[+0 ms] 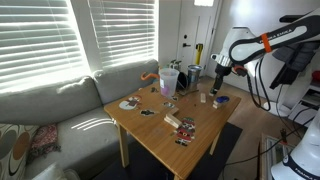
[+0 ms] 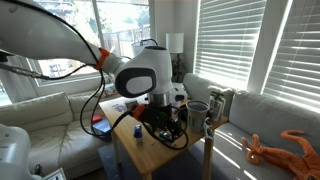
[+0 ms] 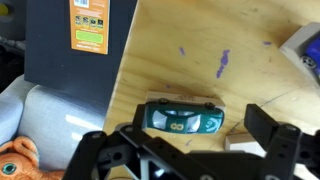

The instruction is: Pick up the wooden block with the toy blue car on it and put it on the left wooden block, pick up the wooden block with the toy black car on it and put it on the top right wooden block

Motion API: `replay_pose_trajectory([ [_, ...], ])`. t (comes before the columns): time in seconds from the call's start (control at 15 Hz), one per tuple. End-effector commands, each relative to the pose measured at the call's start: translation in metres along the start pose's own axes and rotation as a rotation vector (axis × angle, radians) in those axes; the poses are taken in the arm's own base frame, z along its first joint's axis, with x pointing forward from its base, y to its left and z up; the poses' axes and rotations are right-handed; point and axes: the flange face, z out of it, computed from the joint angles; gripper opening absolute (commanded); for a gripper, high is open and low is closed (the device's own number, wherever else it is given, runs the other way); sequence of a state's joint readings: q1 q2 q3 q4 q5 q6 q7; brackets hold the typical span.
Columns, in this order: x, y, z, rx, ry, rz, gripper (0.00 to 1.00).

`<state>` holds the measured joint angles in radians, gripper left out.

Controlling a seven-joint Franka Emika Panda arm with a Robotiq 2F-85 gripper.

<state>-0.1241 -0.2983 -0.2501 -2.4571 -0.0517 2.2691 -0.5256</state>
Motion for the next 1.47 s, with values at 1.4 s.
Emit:
replay_pose_trajectory([
  [1.4,0.008,0.022,0.019,0.076,0.003,0.088,1.00],
])
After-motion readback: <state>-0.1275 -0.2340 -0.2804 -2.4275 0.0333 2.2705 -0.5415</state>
